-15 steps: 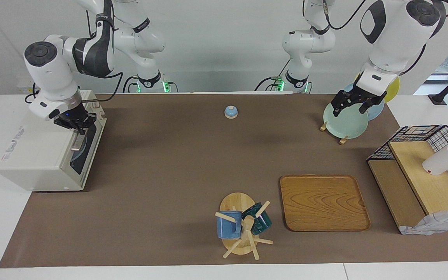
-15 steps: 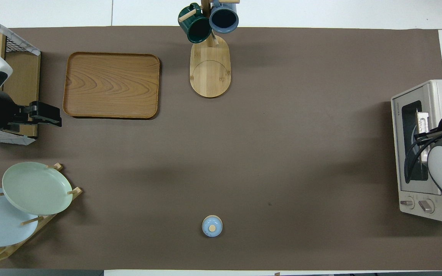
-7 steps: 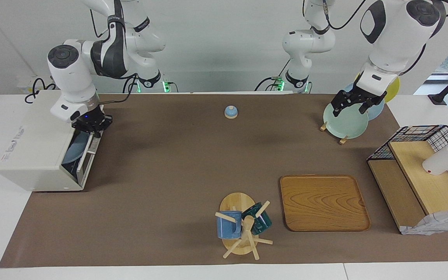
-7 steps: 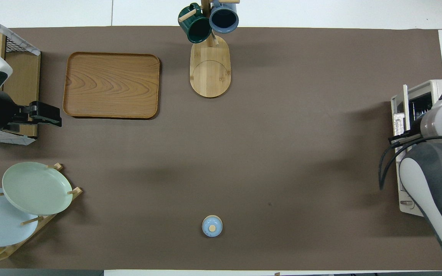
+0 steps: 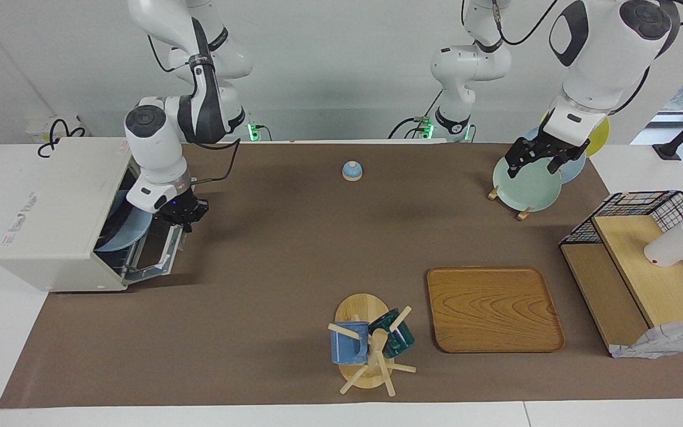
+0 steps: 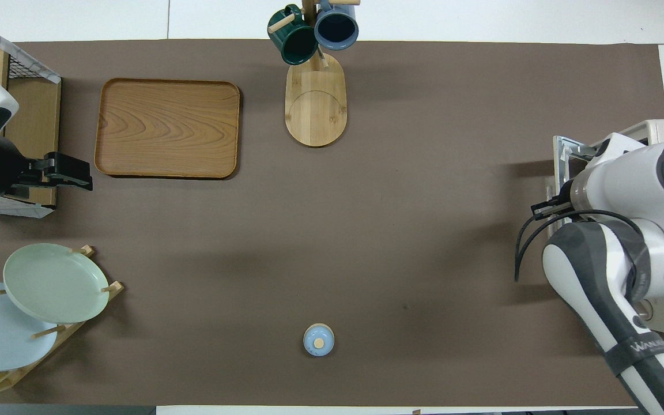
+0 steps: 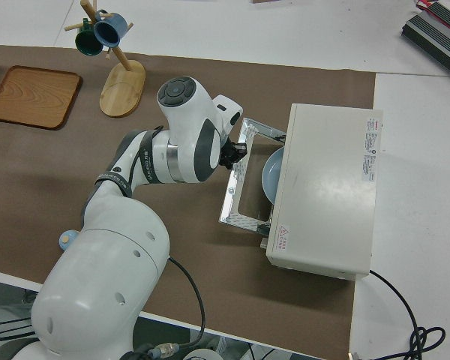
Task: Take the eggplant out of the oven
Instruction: 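Reach the right gripper into the open toaster oven toward the plate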
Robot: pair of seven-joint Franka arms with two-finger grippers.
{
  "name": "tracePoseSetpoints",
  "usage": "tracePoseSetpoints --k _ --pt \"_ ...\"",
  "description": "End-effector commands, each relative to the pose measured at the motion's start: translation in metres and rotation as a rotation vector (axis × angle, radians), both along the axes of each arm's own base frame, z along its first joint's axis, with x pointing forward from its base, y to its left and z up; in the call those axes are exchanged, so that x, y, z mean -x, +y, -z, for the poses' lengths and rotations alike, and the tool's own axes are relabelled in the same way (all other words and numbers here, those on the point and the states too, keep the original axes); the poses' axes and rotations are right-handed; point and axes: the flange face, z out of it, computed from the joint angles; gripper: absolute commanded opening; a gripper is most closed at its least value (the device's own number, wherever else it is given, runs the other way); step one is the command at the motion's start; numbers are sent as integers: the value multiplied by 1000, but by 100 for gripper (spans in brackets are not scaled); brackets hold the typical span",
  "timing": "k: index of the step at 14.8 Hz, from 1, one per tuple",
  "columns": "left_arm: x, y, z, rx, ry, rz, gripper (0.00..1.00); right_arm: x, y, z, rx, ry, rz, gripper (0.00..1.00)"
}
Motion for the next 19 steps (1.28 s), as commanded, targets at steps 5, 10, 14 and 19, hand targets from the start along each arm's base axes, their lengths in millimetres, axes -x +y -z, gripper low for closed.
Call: tracePoseSetpoints --k 5,10,14,19 --pt "-1 4 -5 16 -9 -2 100 -5 -10 31 12 -9 59 0" --pt "-2 3 -6 17 -15 -2 100 -4 8 53 11 9 92 0" --pt "-3 3 -7 18 -24 -2 100 -6 11 64 8 8 90 0" --pt "-4 2 -7 19 -35 4 100 -7 47 51 -50 45 96 0"
